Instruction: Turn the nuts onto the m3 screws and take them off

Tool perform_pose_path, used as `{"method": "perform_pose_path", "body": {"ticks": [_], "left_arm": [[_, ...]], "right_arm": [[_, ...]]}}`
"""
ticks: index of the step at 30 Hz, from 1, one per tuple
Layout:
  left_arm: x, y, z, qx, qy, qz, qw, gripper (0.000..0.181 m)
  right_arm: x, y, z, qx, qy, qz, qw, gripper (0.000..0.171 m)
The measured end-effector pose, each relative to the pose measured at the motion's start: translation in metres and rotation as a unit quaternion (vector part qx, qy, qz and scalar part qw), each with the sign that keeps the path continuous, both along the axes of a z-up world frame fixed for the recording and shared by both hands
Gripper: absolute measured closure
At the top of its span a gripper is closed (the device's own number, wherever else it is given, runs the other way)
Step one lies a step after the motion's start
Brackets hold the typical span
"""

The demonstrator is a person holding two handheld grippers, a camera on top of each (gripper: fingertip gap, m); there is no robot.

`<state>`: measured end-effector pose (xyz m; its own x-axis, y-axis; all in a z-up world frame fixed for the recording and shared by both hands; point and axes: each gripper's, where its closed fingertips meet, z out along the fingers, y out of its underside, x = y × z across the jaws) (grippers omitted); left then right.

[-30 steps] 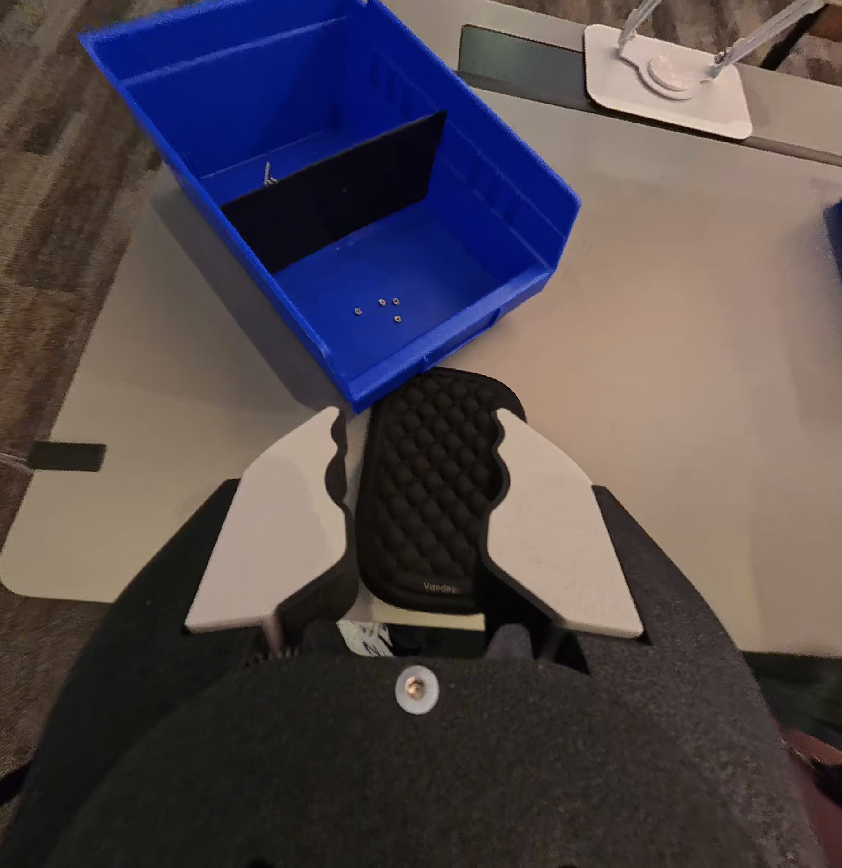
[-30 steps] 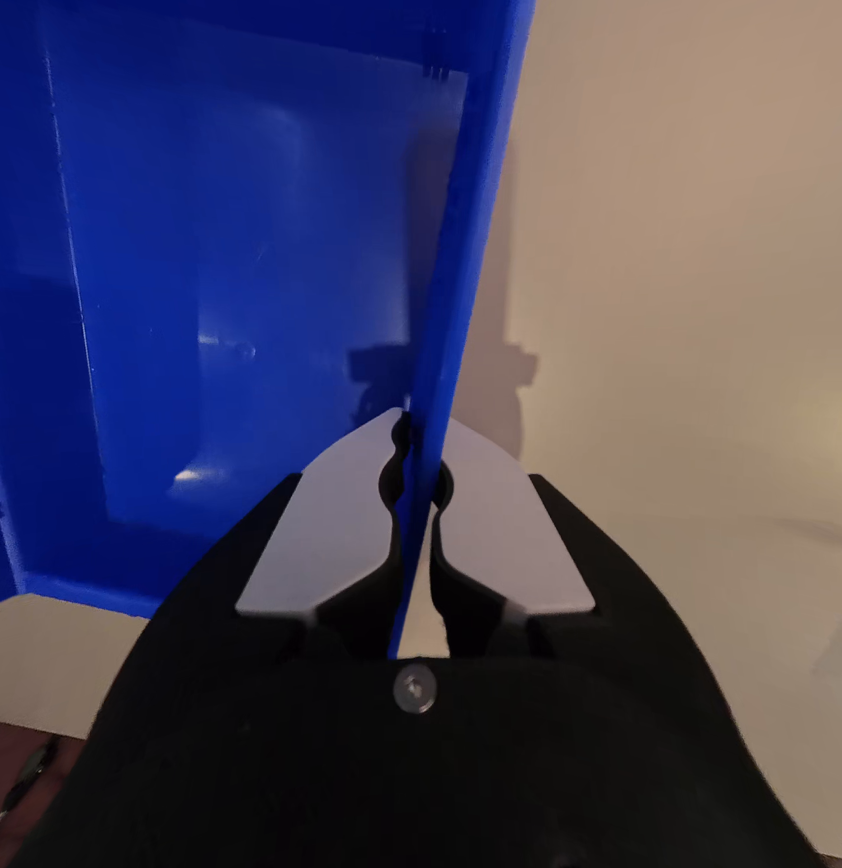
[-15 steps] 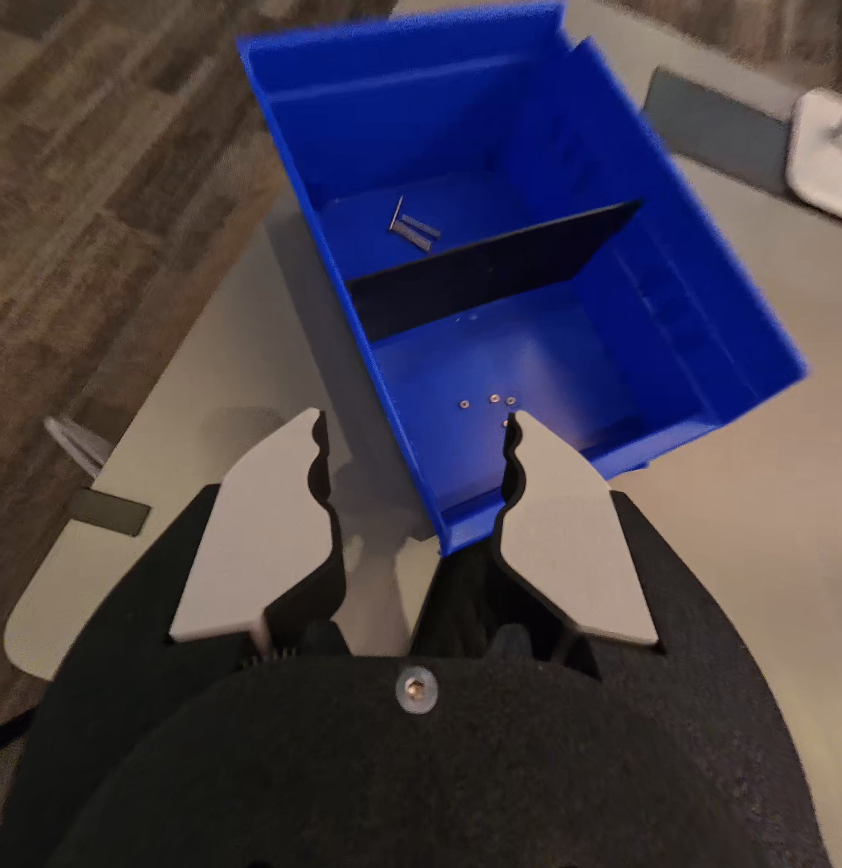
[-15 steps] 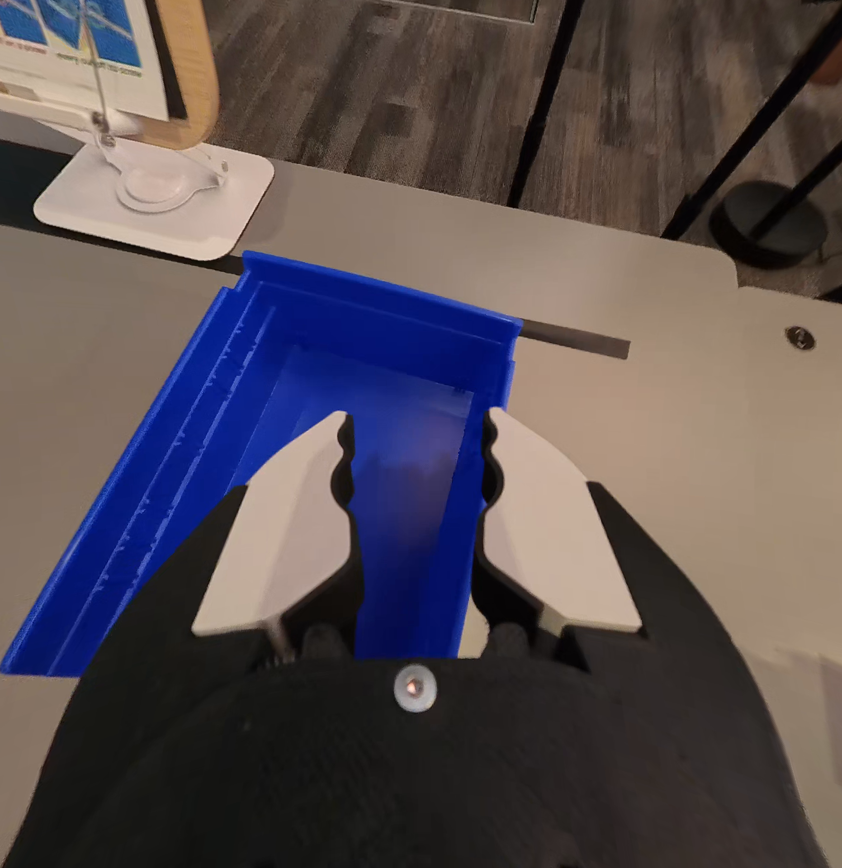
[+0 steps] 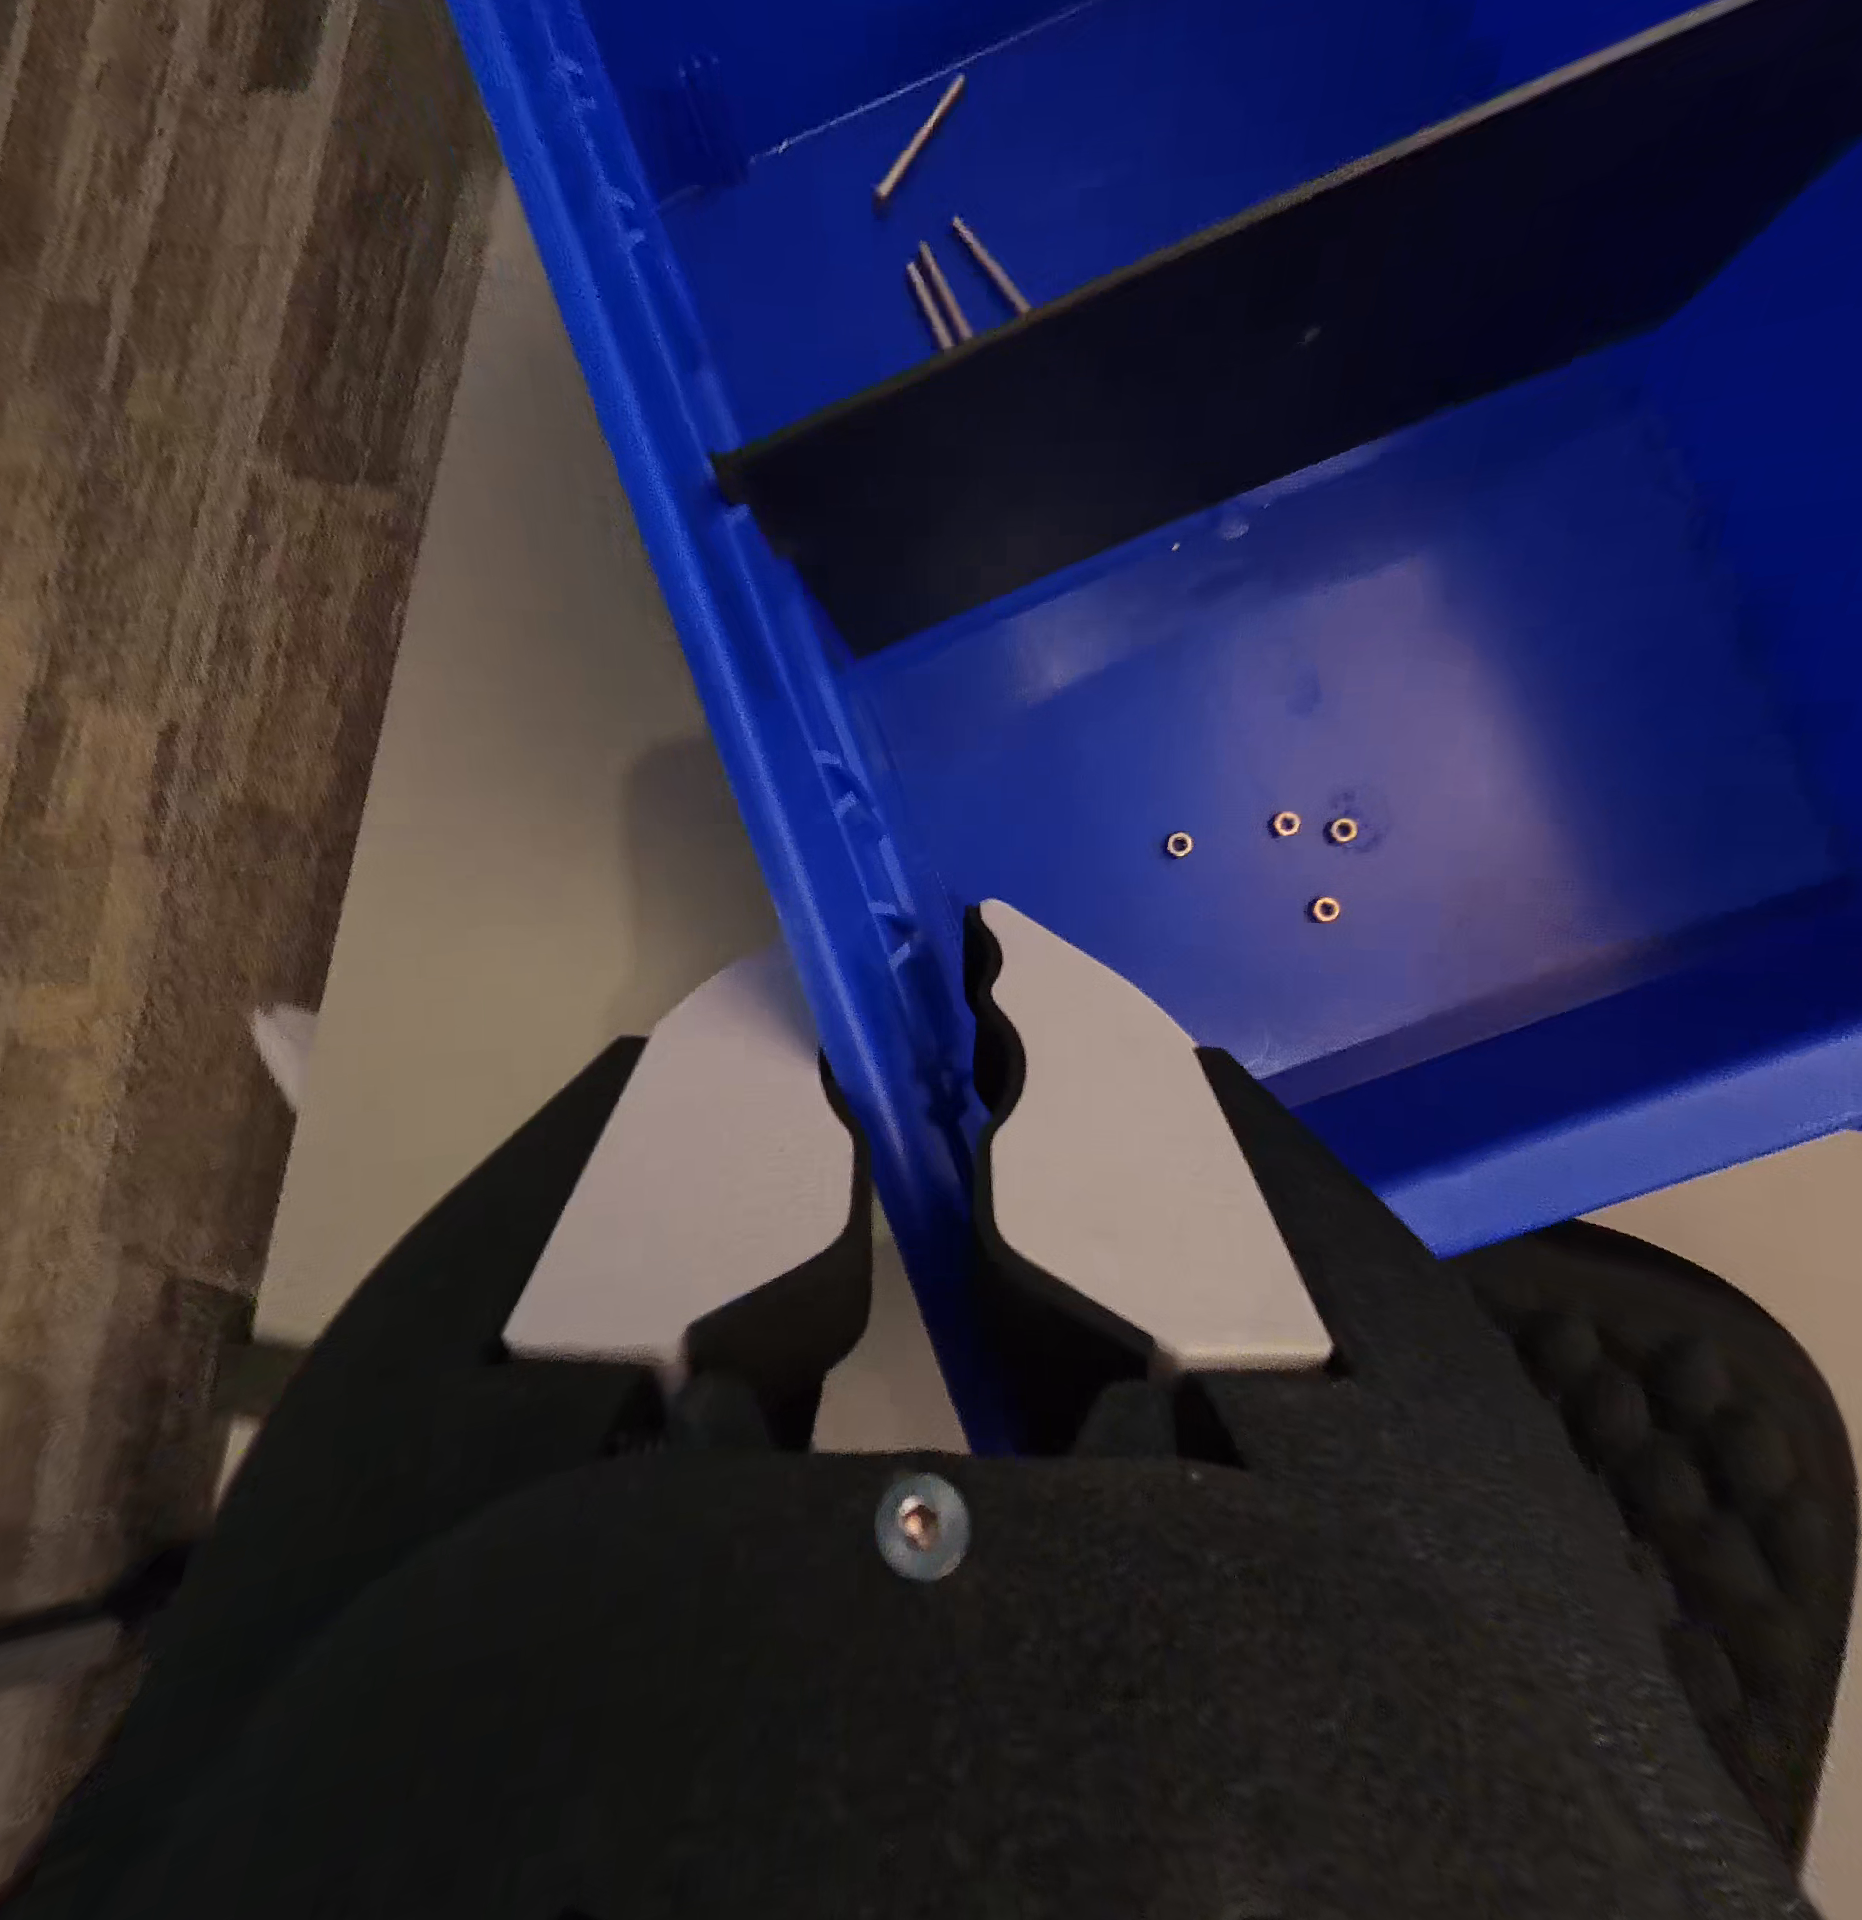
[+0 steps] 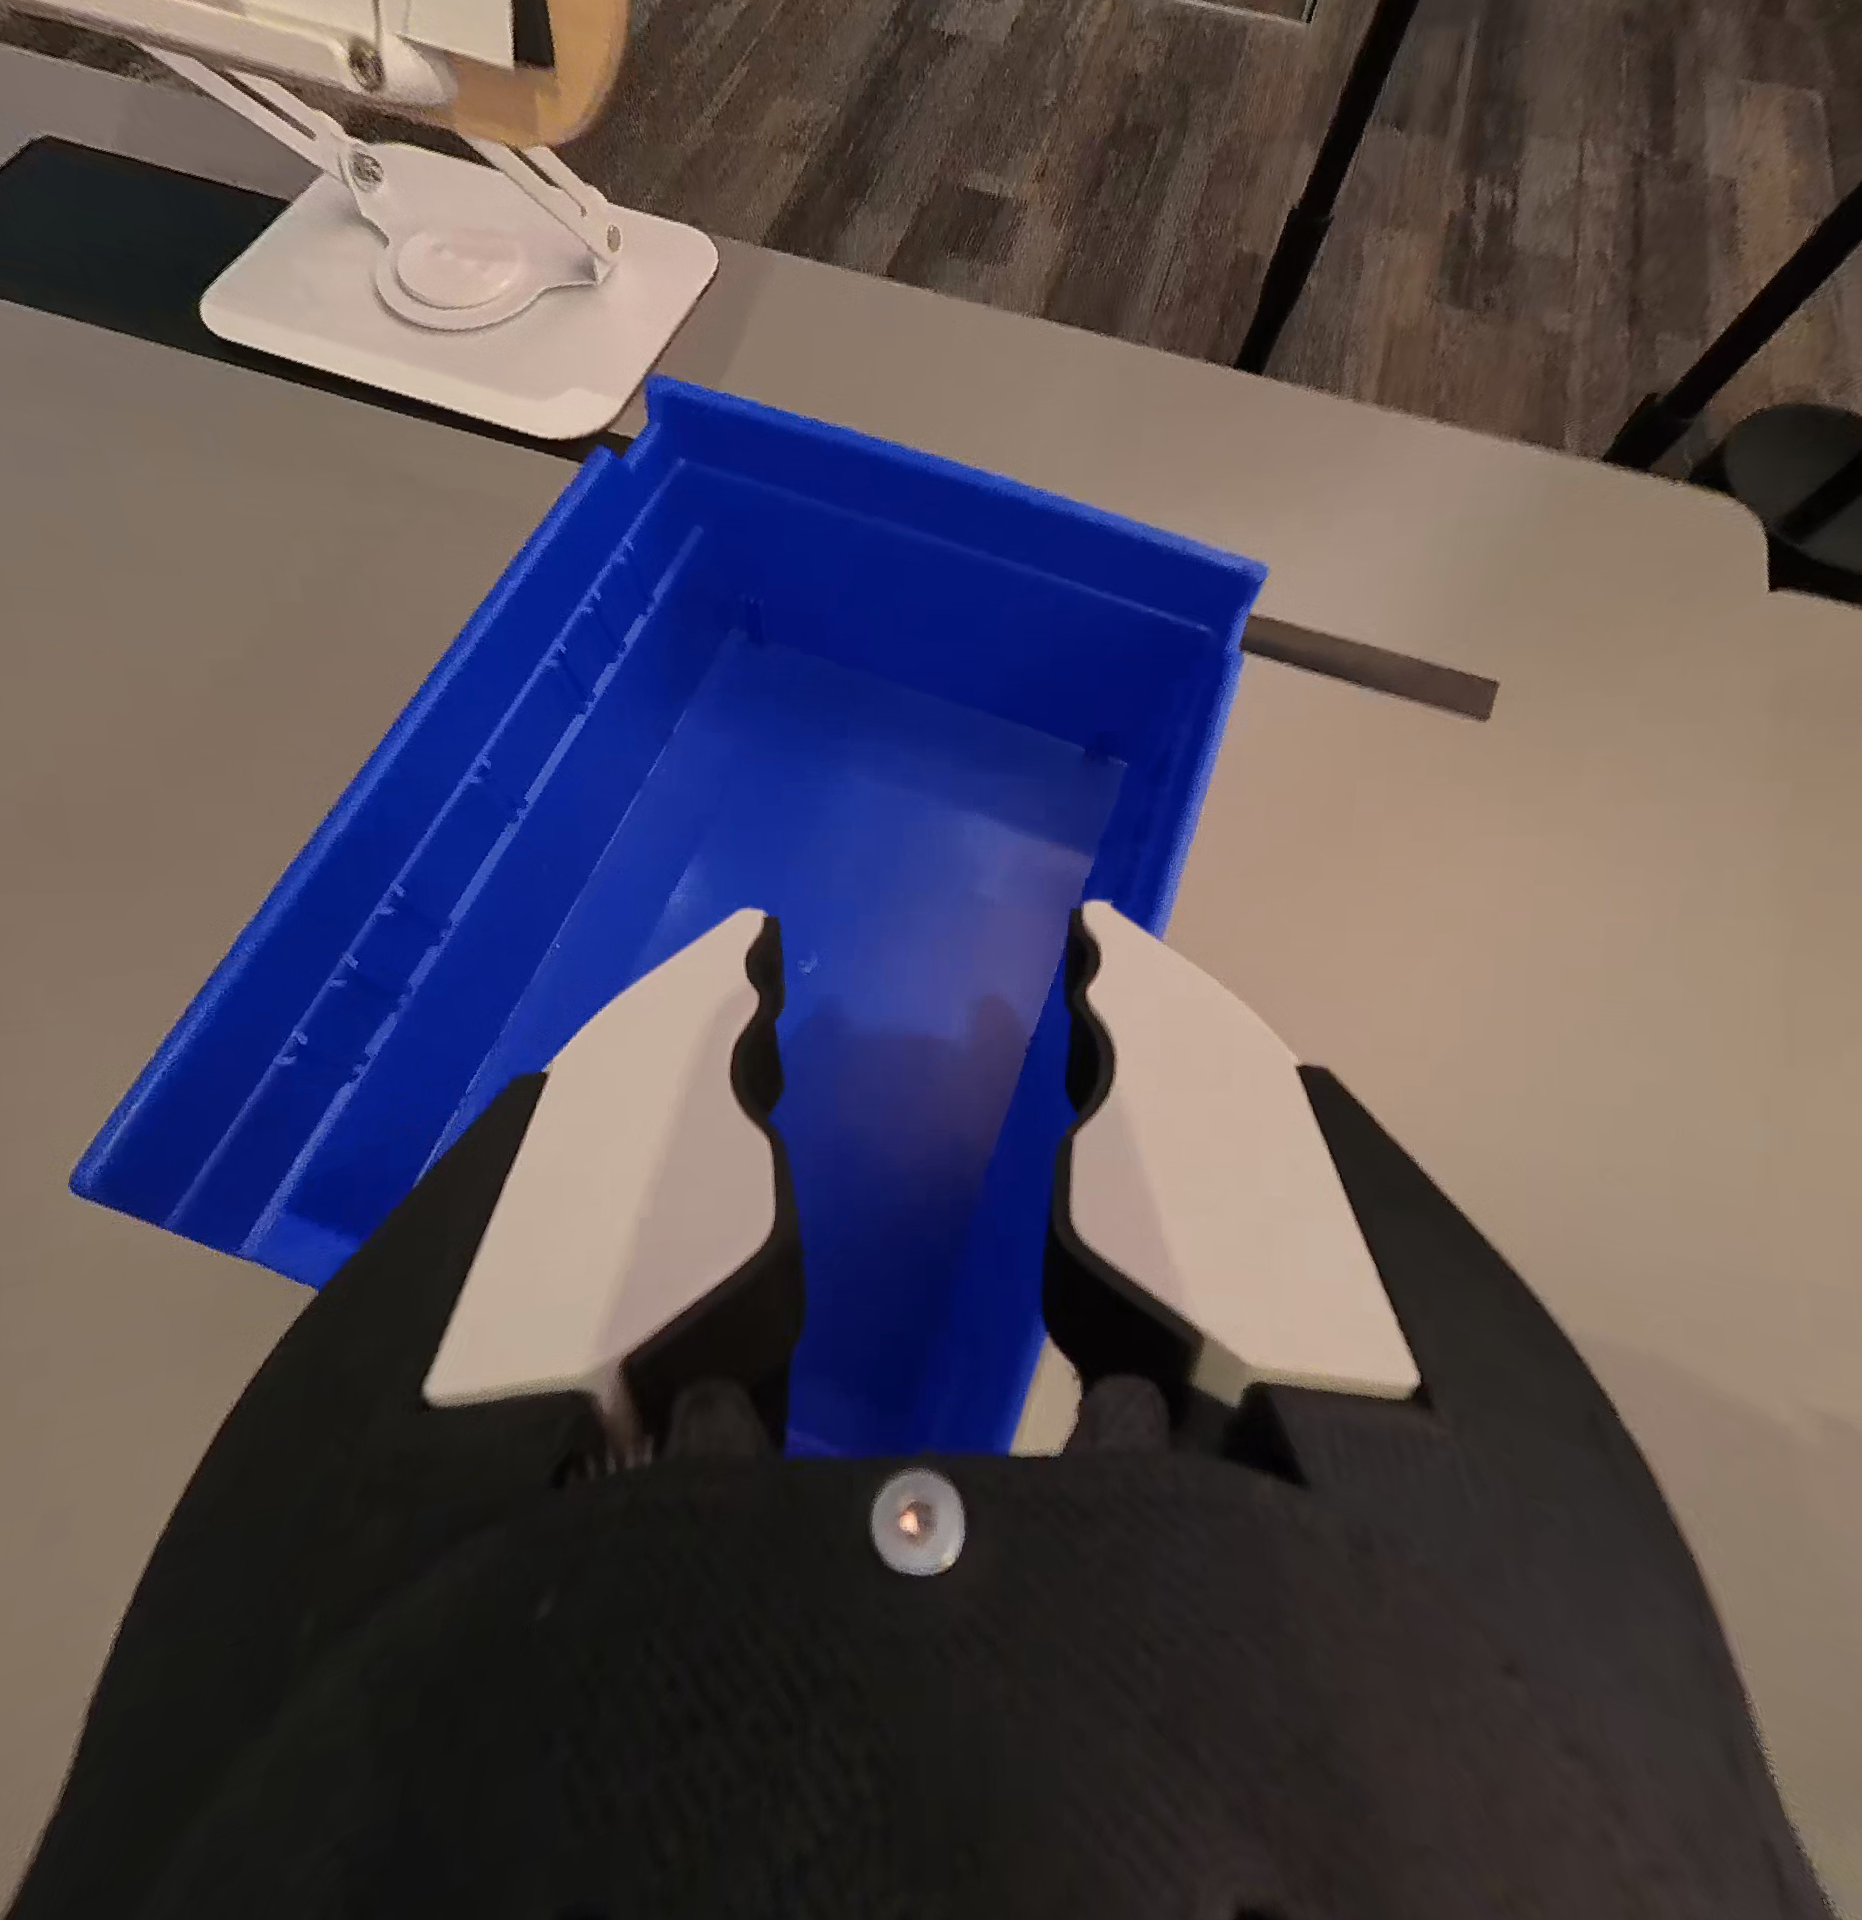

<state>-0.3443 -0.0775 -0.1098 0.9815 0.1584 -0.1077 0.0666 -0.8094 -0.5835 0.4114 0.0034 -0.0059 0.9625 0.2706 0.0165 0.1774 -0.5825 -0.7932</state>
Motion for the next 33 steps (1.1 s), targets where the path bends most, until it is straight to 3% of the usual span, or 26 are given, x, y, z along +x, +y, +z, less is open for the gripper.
{"method": "perform_pose_path", "body": {"ticks": [9, 24, 26, 29, 33], "left_arm": [[0.024, 0.052, 0.000, -0.006, -0.008, -0.180, 0.984, 0.173], [0.026, 0.063, -0.002, -0.014, -0.011, -0.238, 0.971, 0.172], [0.026, 0.063, 0.001, -0.002, -0.016, -0.229, 0.973, 0.150], [0.028, 0.058, 0.020, 0.055, -0.066, -0.203, 0.975, 0.138], [0.030, 0.046, 0.092, 0.191, -0.130, -0.188, 0.955, 0.136]], "right_arm": [[0.015, -0.011, -0.032, -0.045, 0.029, -0.019, 0.998, 0.117], [0.006, -0.025, -0.058, -0.083, 0.003, -0.019, 0.996, 0.116], [0.008, -0.028, -0.058, -0.082, -0.004, -0.024, 0.996, 0.114], [0.011, -0.033, -0.055, -0.065, 0.006, -0.029, 0.997, 0.113], [0.017, -0.042, -0.032, 0.000, 0.018, -0.034, 0.999, 0.110]]}}
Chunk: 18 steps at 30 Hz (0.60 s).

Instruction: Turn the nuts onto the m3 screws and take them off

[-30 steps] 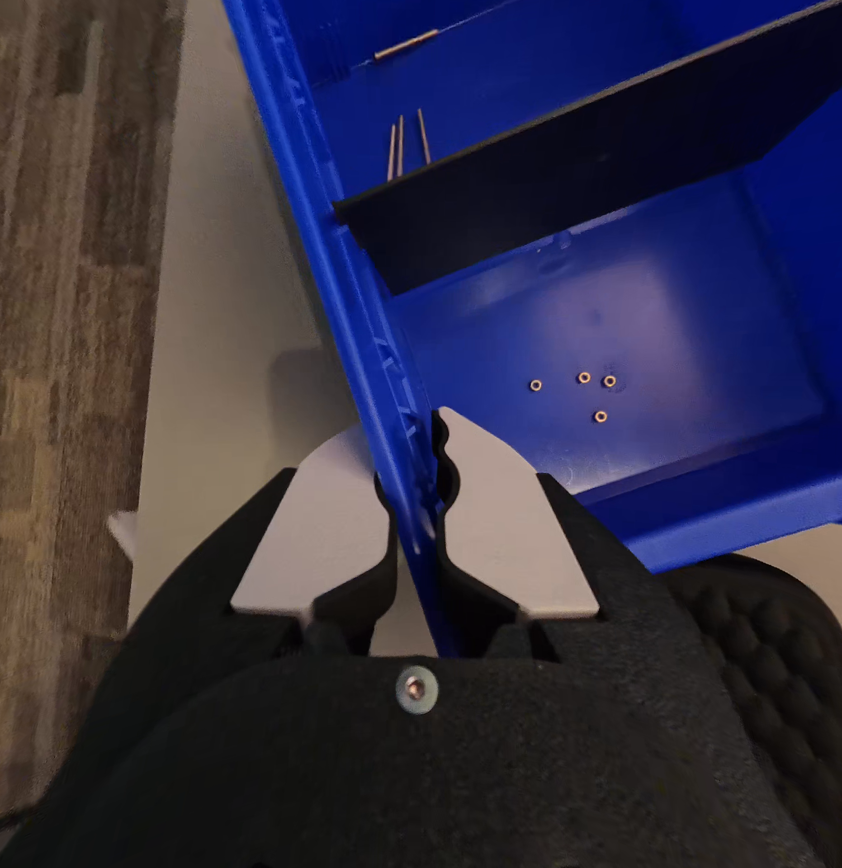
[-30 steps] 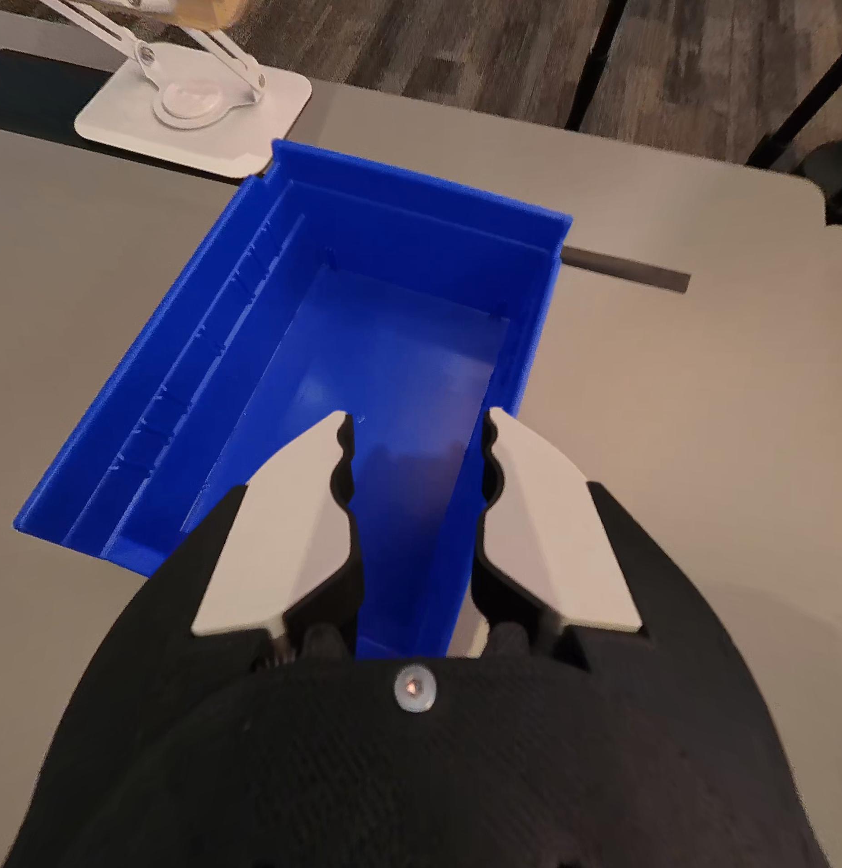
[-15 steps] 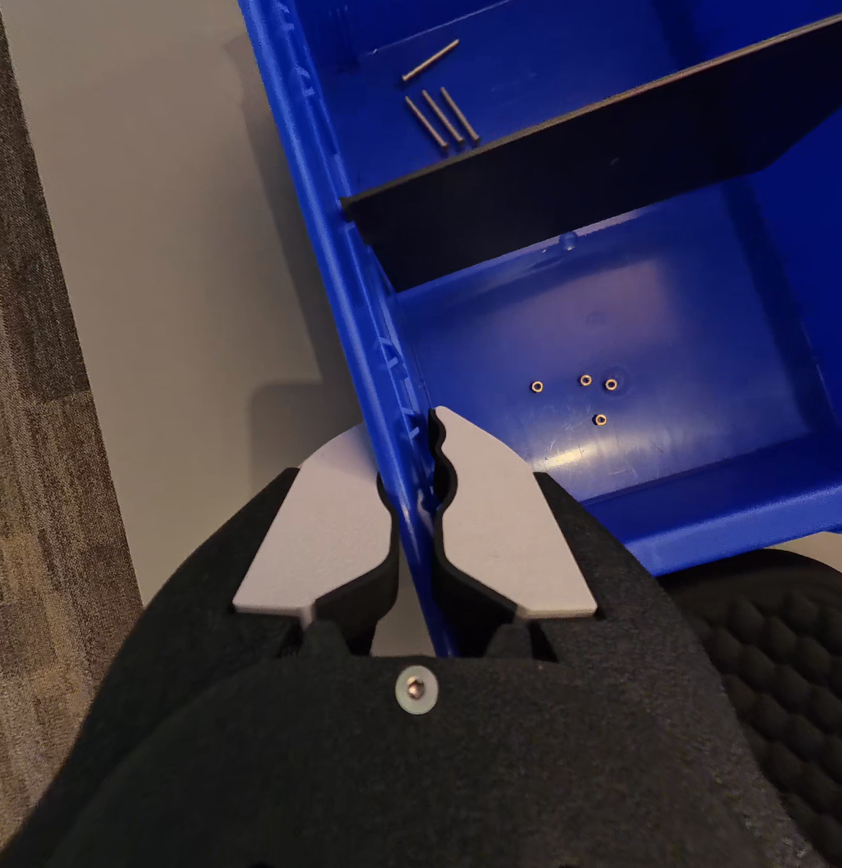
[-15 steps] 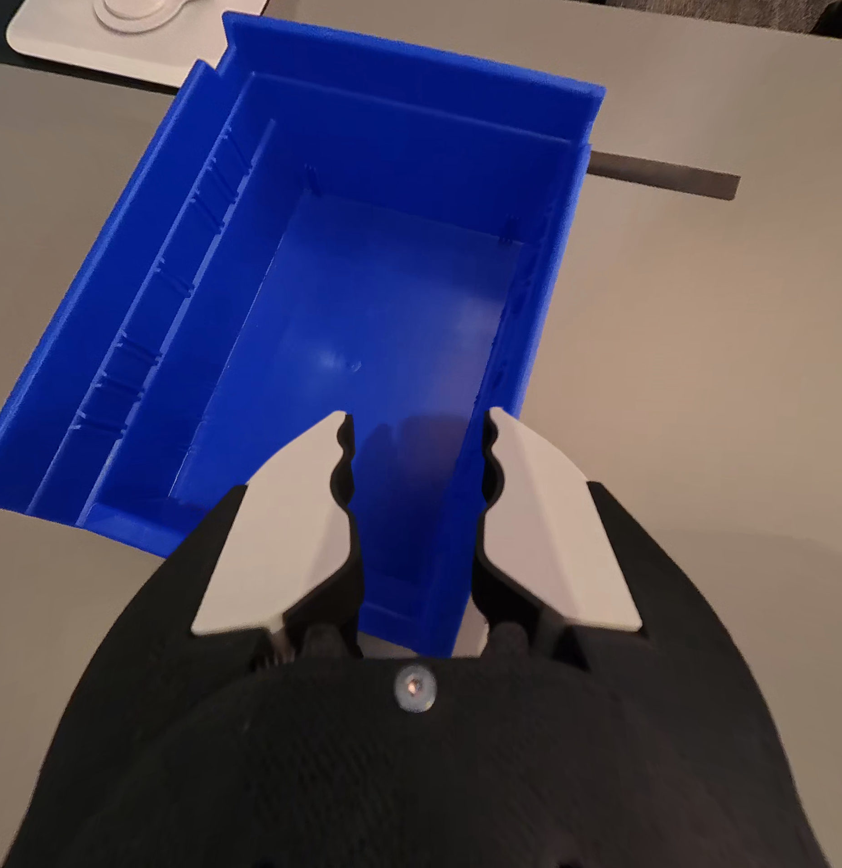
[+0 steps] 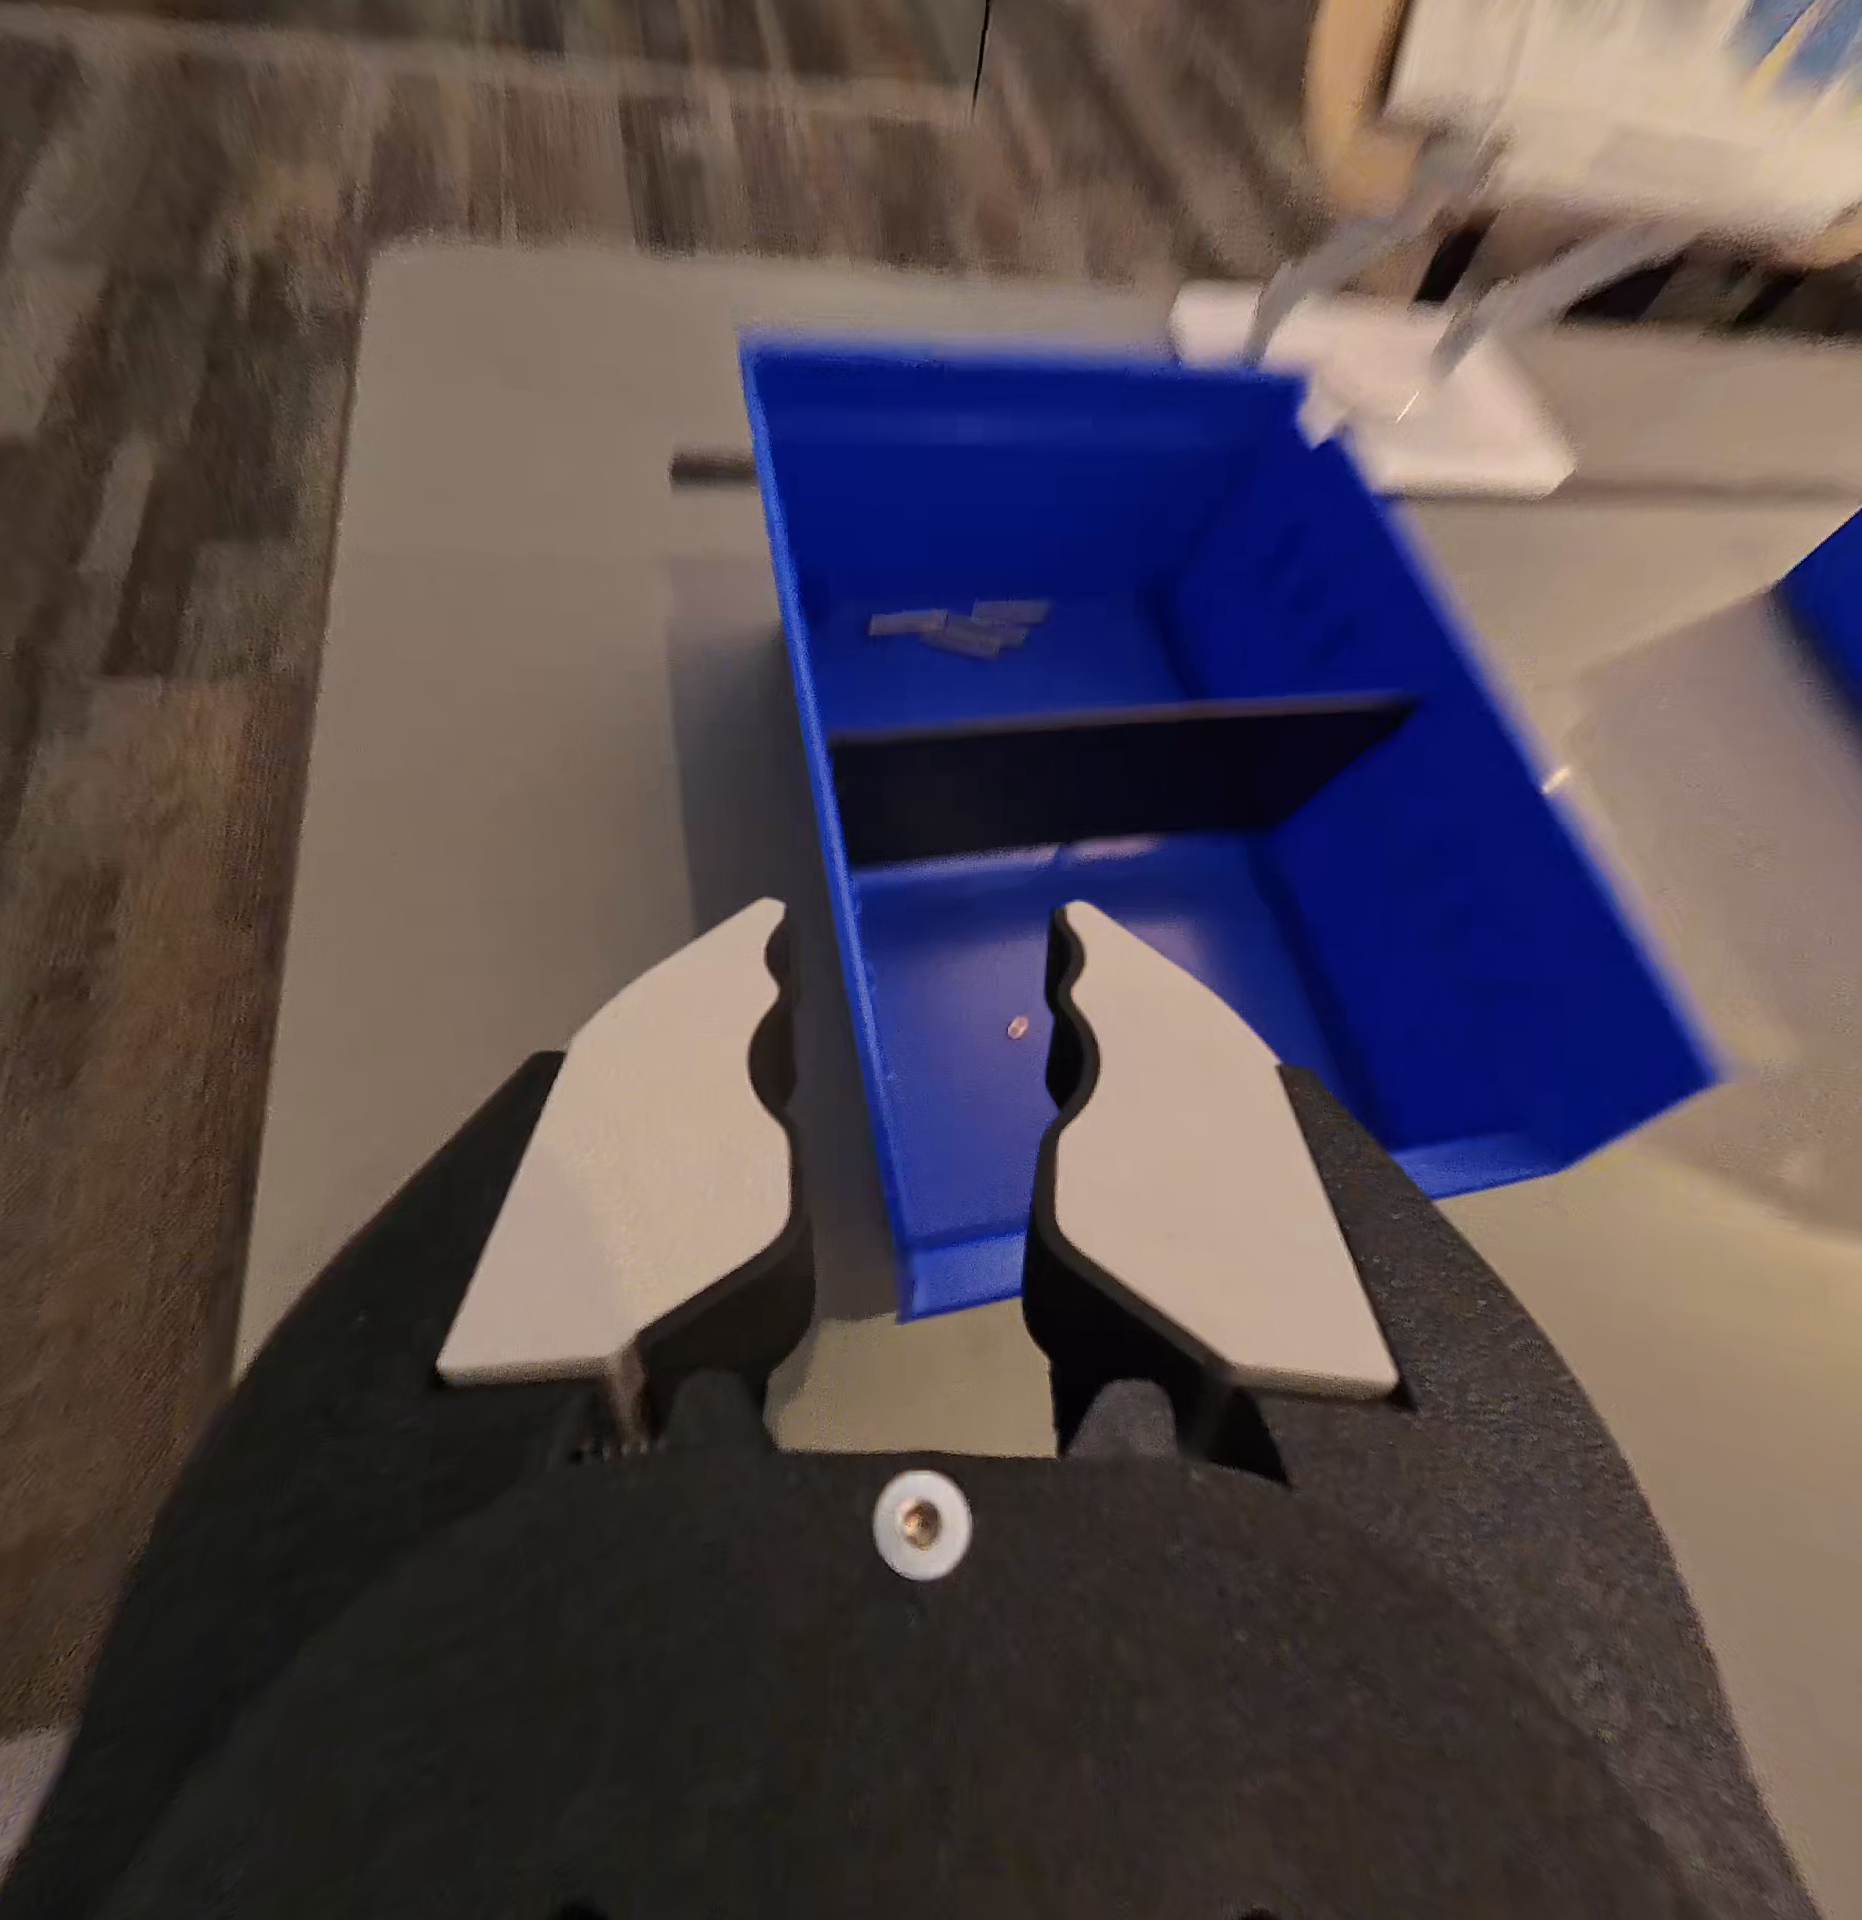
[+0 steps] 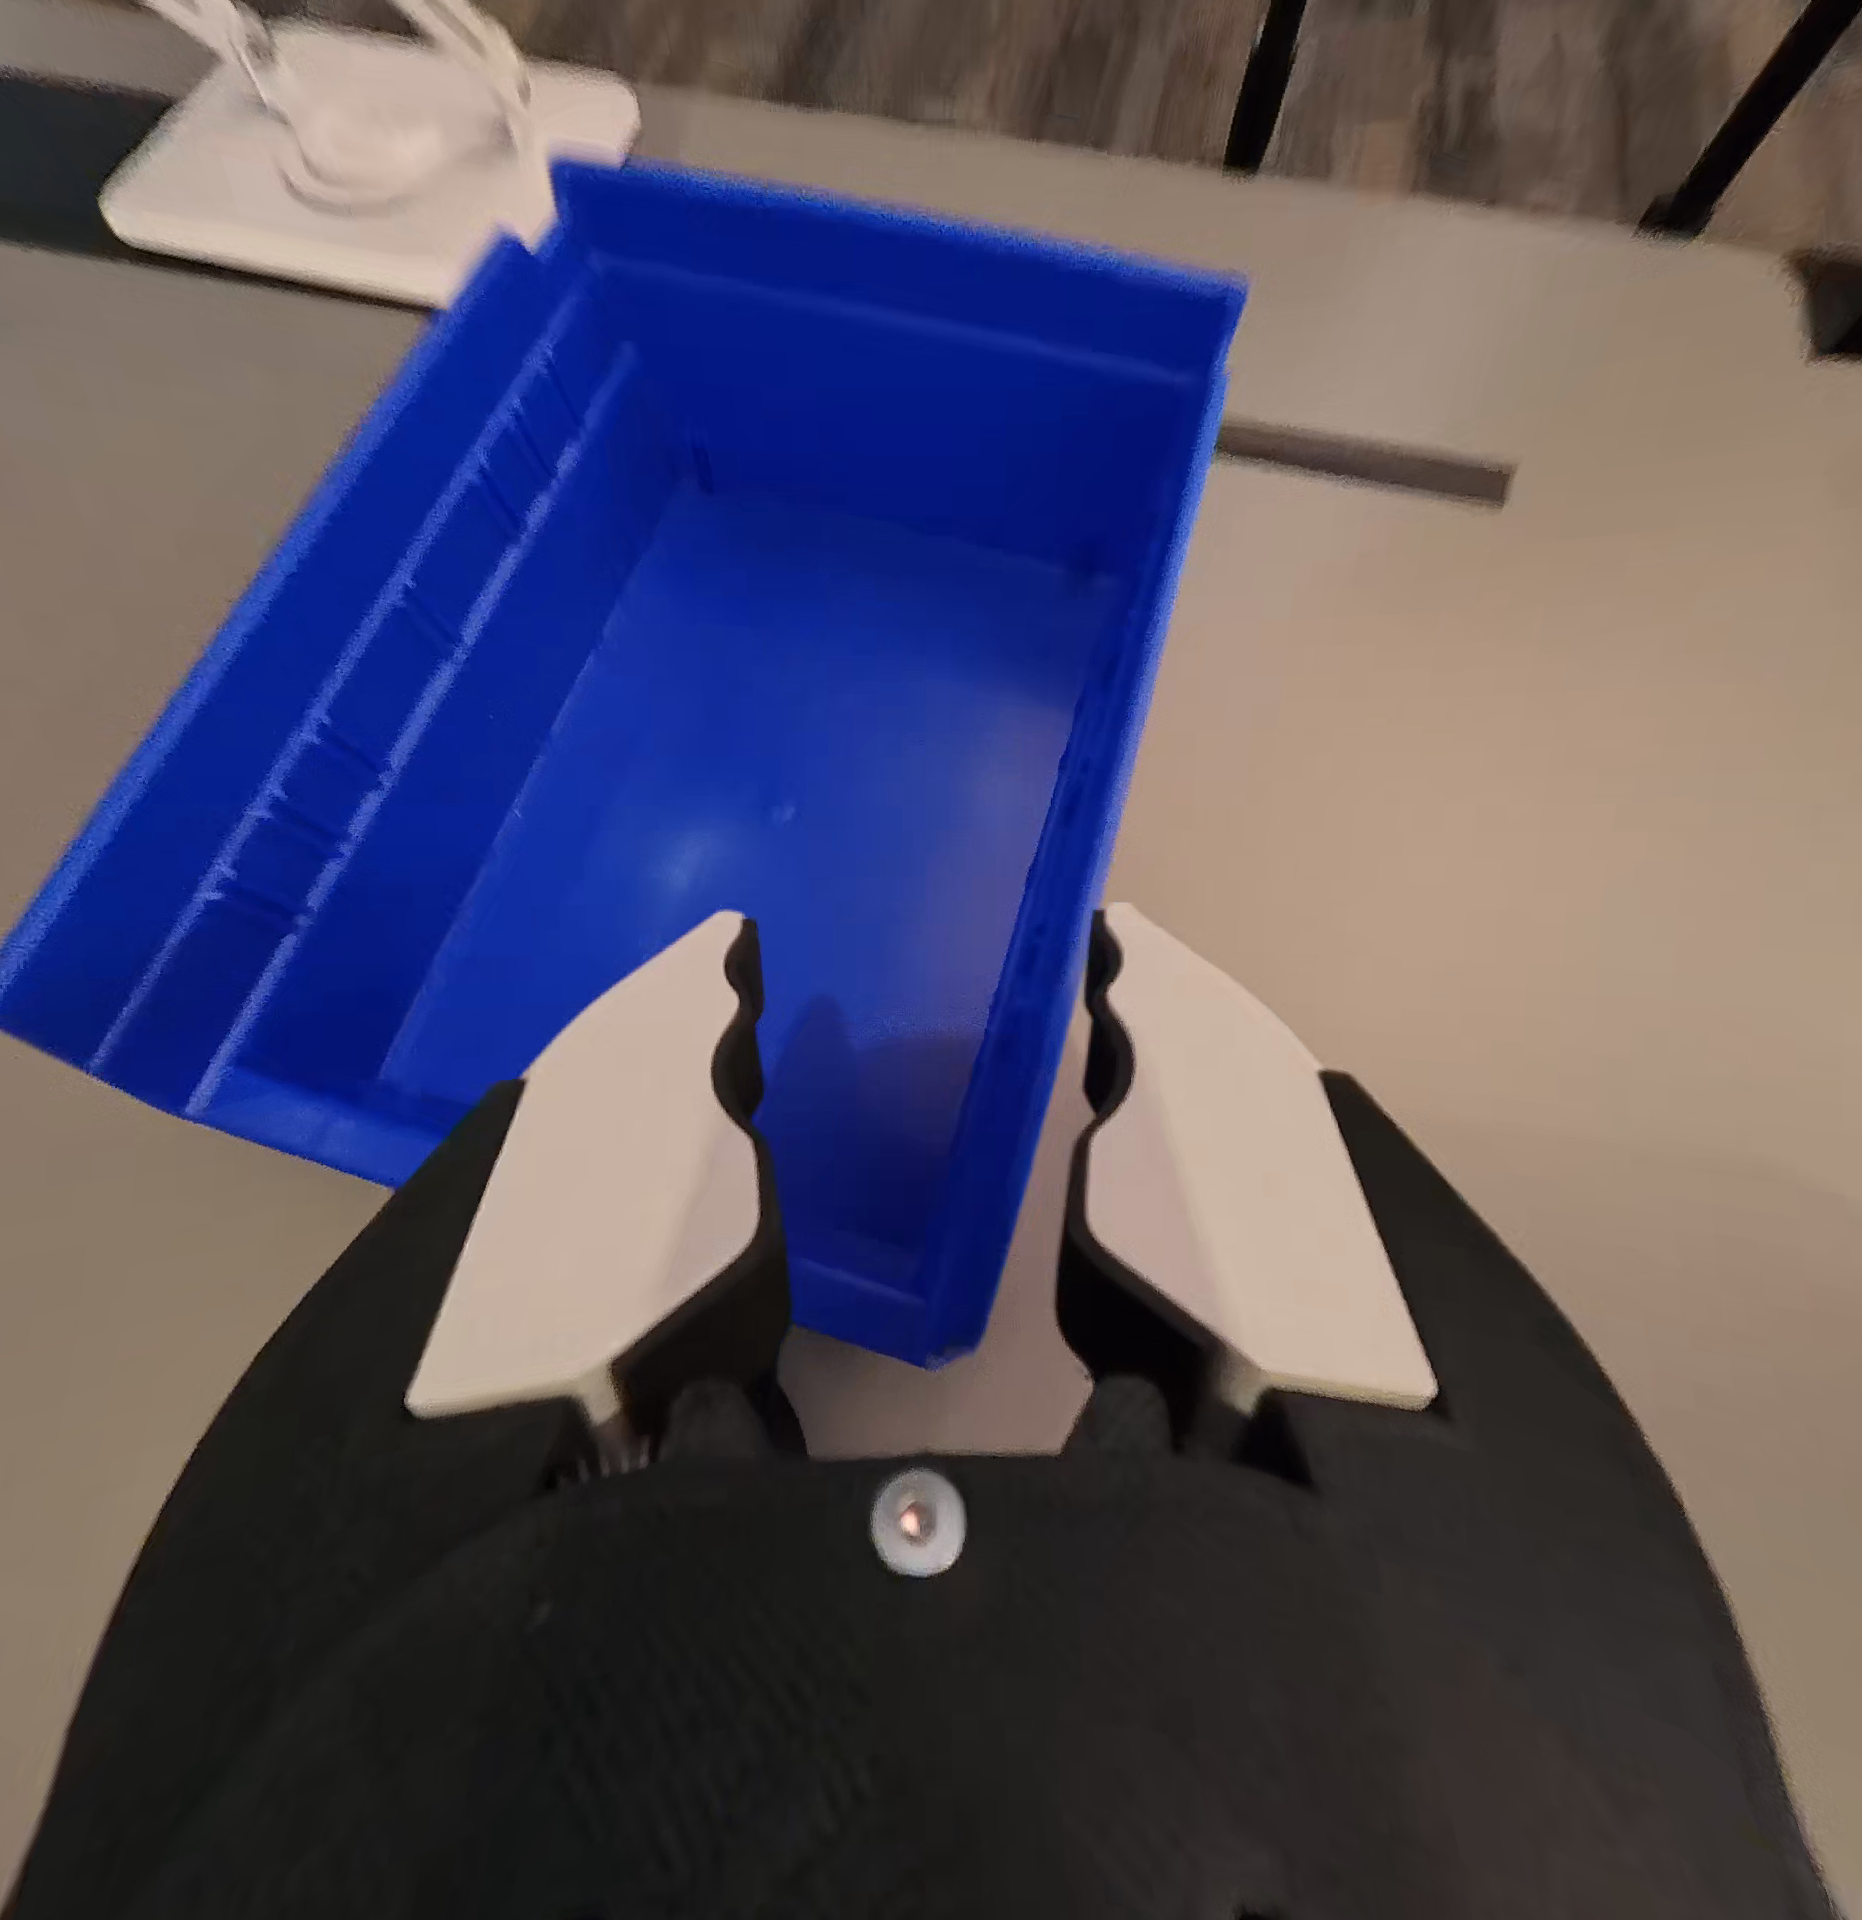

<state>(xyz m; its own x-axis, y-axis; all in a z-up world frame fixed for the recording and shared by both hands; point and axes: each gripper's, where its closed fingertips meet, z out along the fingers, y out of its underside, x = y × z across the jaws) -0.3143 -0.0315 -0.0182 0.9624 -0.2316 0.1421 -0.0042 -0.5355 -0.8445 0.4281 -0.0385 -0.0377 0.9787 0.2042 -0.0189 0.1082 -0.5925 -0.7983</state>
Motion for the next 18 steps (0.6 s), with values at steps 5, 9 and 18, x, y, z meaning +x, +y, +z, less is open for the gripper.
{"method": "perform_pose_path", "body": {"ticks": [5, 9, 18], "left_arm": [[0.014, -0.010, 0.122, 0.074, 0.026, -0.006, 0.997, 0.123], [0.066, -0.002, 0.228, 0.124, 0.025, -0.022, 0.992, 0.095], [0.195, 0.020, 0.347, 0.216, 0.094, 0.010, 0.972, 0.081]], "right_arm": [[0.004, 0.000, 0.080, 0.076, -0.010, -0.013, 0.997, 0.109], [-0.023, 0.010, 0.190, 0.168, -0.014, 0.003, 0.986, 0.106], [-0.160, 0.031, 0.342, 0.227, 0.037, 0.075, 0.970, 0.090]]}}
